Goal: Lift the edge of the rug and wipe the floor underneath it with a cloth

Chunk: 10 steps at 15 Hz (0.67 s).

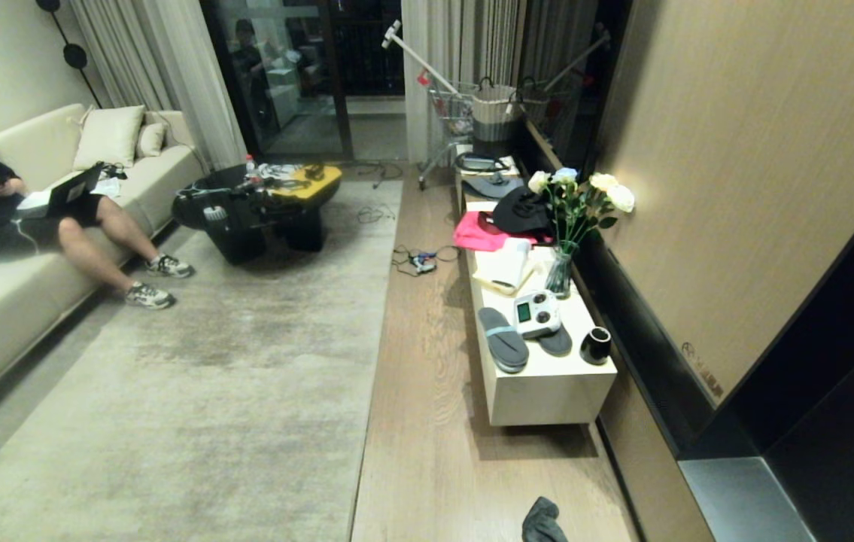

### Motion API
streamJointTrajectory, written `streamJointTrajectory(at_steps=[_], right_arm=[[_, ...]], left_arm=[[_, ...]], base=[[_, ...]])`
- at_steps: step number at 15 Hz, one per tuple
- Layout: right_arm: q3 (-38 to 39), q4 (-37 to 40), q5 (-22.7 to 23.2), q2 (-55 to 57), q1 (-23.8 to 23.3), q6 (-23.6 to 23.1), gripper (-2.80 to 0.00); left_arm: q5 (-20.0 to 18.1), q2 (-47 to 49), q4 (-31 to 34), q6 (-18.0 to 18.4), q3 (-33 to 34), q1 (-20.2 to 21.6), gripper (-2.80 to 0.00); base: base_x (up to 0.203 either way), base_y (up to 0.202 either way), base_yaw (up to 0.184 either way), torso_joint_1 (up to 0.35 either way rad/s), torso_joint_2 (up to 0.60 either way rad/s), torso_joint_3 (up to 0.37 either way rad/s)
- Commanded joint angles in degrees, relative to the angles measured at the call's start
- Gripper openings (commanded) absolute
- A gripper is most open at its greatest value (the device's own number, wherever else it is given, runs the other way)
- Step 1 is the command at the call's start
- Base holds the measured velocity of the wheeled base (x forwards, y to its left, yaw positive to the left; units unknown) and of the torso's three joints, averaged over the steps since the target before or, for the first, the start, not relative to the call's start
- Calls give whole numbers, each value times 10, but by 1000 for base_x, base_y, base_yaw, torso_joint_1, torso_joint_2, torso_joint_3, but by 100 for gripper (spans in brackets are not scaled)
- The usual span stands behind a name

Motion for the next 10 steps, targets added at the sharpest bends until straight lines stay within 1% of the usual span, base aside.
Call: streamJointTrajectory(at_steps=[1,10], right_arm=[[0,0,0,1,1,0,-280],[0,0,0,1,0,0,-280]], left_arm=[[0,0,0,0,0,0,-280],[0,0,0,0,0,0,-280]], base=[[0,0,0,0,0,0],[0,0,0,0,0,0]])
